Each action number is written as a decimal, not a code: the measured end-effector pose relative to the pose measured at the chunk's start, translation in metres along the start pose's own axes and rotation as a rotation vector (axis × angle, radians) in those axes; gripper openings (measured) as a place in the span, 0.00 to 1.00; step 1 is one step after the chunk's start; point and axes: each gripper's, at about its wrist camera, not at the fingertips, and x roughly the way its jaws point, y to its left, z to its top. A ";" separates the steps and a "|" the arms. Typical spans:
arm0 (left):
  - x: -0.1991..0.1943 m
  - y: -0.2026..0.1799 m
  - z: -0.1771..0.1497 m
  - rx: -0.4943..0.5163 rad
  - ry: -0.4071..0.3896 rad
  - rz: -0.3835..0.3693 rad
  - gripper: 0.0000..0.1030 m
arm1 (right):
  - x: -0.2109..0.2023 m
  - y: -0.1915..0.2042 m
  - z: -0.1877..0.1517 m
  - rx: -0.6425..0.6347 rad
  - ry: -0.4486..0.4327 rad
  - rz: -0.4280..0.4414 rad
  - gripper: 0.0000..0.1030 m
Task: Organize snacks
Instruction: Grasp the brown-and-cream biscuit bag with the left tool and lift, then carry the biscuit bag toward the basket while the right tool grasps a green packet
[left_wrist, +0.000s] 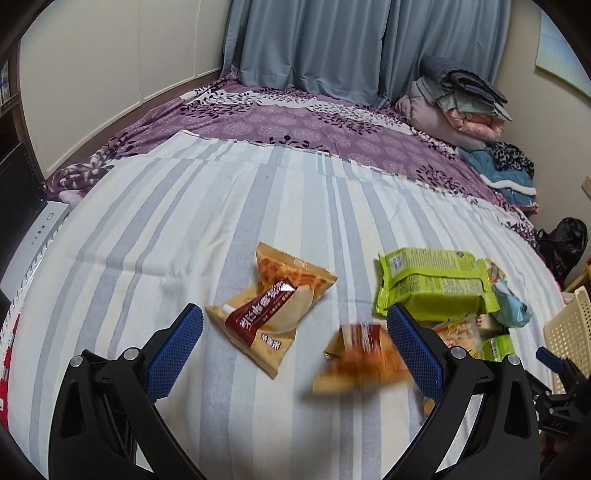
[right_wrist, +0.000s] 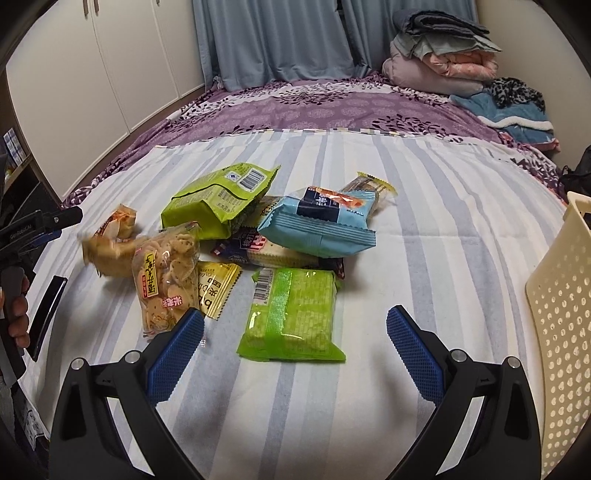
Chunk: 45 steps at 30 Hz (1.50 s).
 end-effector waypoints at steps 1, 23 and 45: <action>-0.001 0.000 0.003 0.005 -0.004 0.000 0.98 | 0.001 0.000 0.001 0.001 0.000 0.002 0.95; 0.086 0.002 0.002 0.126 0.137 0.045 0.56 | 0.030 0.000 0.000 -0.009 0.065 -0.011 0.95; 0.020 -0.013 0.012 0.094 0.007 0.004 0.44 | 0.062 0.015 -0.003 -0.089 0.112 -0.109 0.86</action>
